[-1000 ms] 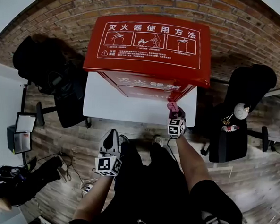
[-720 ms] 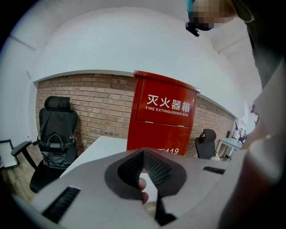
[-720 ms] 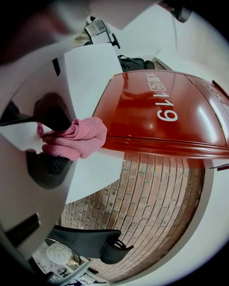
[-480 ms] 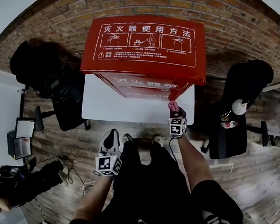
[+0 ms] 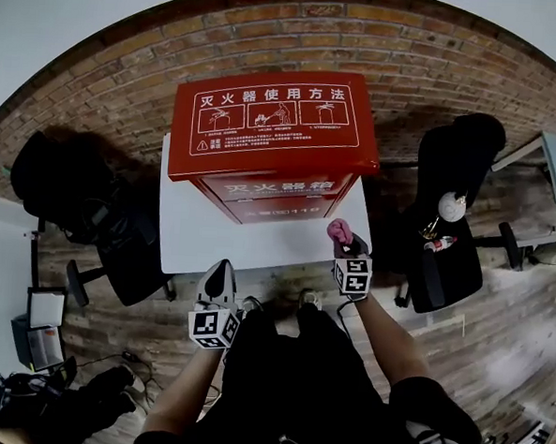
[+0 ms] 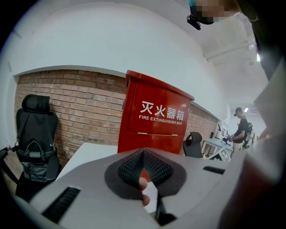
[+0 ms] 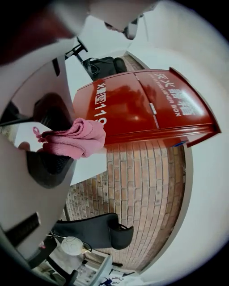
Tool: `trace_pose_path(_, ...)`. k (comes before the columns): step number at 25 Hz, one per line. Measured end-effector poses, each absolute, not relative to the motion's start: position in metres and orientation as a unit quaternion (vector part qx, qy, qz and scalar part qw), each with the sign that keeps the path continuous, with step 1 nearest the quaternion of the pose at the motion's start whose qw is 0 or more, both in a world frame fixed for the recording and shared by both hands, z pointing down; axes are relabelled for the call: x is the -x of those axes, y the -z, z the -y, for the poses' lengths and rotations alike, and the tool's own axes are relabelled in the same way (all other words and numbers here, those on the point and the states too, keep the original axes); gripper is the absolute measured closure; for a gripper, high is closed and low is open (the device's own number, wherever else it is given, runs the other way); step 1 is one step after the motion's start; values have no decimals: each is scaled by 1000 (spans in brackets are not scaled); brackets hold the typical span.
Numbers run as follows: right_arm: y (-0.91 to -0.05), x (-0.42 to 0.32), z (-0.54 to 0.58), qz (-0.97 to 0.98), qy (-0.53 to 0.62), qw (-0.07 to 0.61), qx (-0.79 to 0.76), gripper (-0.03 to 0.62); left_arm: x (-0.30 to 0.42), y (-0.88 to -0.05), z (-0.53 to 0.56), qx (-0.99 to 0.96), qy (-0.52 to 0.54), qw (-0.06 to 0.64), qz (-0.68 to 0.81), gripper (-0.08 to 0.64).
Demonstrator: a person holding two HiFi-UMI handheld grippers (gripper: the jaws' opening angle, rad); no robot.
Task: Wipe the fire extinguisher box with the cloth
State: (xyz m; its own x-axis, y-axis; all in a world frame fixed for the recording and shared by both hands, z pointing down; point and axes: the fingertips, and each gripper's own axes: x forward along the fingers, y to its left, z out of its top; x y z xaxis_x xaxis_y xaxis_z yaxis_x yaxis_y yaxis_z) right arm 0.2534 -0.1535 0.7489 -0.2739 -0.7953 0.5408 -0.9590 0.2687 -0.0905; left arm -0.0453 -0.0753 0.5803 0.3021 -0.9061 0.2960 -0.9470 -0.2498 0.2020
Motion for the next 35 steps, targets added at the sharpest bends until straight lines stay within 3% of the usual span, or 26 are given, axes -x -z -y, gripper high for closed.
trace_pose_path(9,-604,-218,130,794,-183,121,-567,480,41,-537,103,-823,-44,154,546,541)
trace_pose_path(17,-503,-181,113,816,-141,71,-556,480,26,-479,99,-857,-33,89,506,541)
trace_pose_path(22,-487,-168,97,817,-132,61,-559,482,20,-461,86,-873,-33,61,483,541)
trace_pose_path(35,-490,-161,74,796,-139,71,-585,482,26,-473,84,-883,-36,90,459,541)
